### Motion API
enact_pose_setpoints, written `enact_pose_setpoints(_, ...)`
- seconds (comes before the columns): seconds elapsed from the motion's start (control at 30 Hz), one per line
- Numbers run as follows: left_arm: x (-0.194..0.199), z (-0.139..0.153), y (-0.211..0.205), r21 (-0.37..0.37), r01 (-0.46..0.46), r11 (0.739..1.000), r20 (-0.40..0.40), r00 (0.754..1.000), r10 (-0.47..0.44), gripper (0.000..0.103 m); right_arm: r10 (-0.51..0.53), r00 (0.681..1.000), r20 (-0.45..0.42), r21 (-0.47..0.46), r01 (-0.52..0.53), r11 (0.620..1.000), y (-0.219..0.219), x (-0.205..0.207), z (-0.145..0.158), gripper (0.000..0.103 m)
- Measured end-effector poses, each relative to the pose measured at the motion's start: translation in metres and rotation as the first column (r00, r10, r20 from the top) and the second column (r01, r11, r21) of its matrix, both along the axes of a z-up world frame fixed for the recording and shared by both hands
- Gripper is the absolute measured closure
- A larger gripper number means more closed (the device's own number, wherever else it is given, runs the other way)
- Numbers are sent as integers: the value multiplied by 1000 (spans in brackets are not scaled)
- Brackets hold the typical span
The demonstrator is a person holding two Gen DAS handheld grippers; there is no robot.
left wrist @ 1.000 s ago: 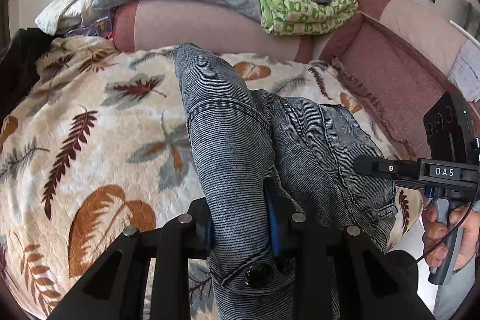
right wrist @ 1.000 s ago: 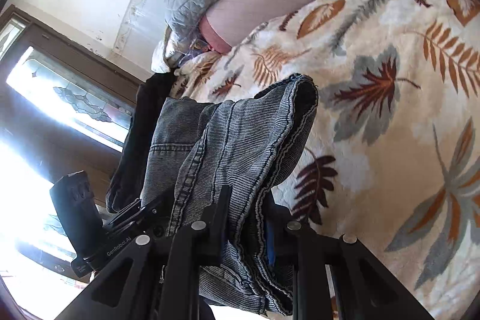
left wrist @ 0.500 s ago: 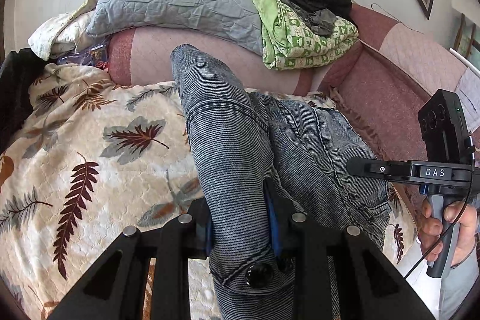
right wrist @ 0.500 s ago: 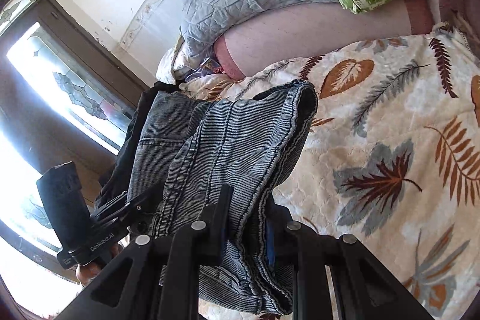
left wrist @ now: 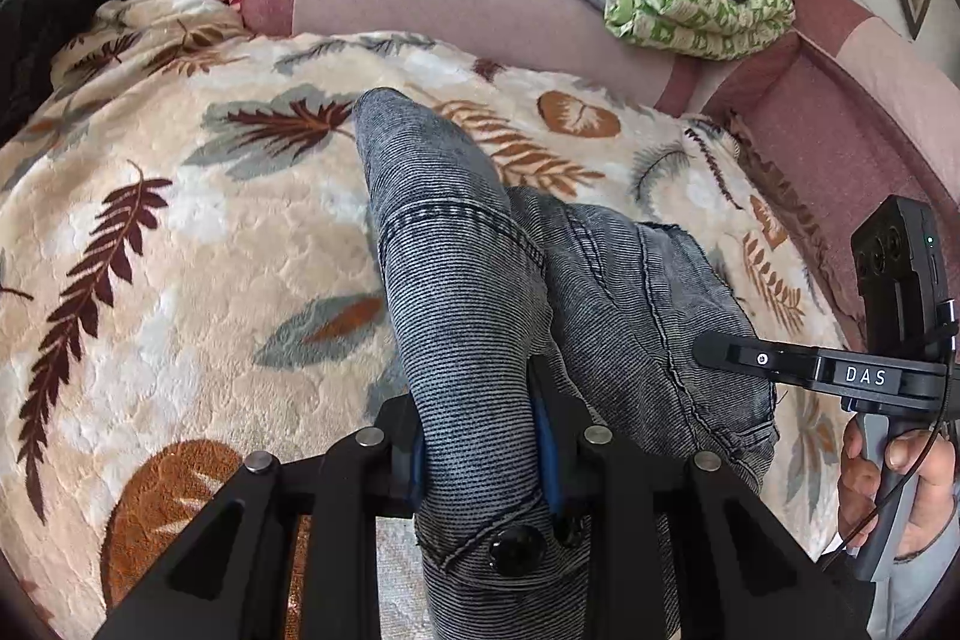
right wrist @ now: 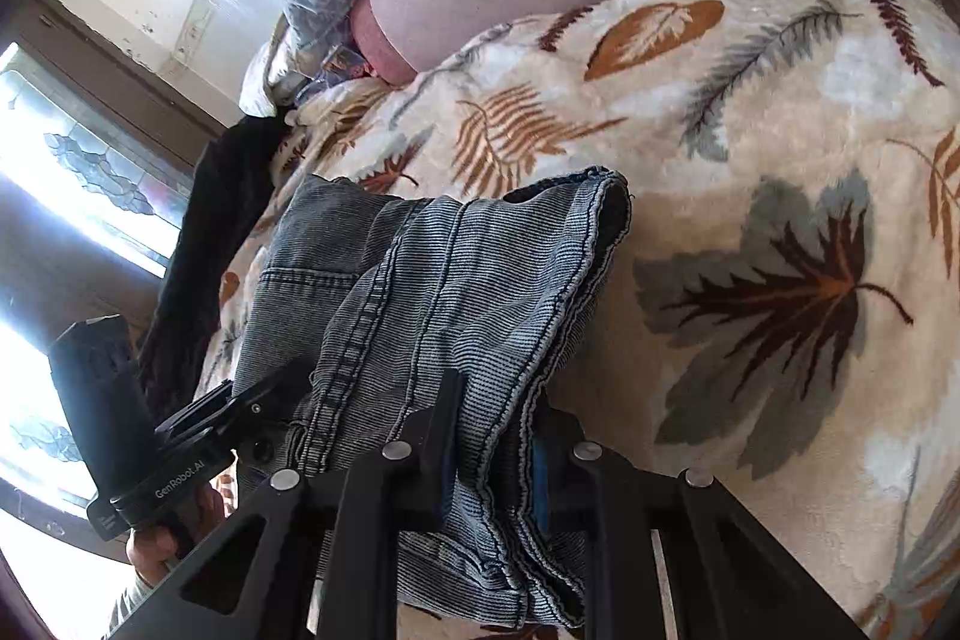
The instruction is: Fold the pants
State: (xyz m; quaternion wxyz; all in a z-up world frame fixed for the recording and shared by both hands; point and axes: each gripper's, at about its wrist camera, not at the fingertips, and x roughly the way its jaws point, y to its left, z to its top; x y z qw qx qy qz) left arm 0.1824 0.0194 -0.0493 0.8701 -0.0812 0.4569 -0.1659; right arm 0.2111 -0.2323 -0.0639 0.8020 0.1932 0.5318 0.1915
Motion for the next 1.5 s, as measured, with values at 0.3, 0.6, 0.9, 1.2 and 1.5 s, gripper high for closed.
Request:
enact_pose_setpoints(0.3,-27,19,22,86,-110,990,7,994,109,31,-52,999,-17,-141,49,989,-13,-17,4,45)
enact_pose_setpoints(0.6,-55,-2,-1,268,-120,956,64,992,107,21,-5,1000,21,-339,12,941,15,-62,-17,34)
enact_pose_setpoints(0.9,-107,53,1,219,-199,955,181,970,161,21,-60,963,264,-295,140,945,1,-125,51,20)
enact_pose_setpoints(1.2,-147,60,-14,230,-211,950,200,966,166,21,-149,919,366,-239,248,939,-14,-188,36,18)
enact_pose_setpoints(1.5,-166,56,-25,238,-259,936,215,954,210,20,-100,889,448,-256,234,938,-11,-205,40,17)
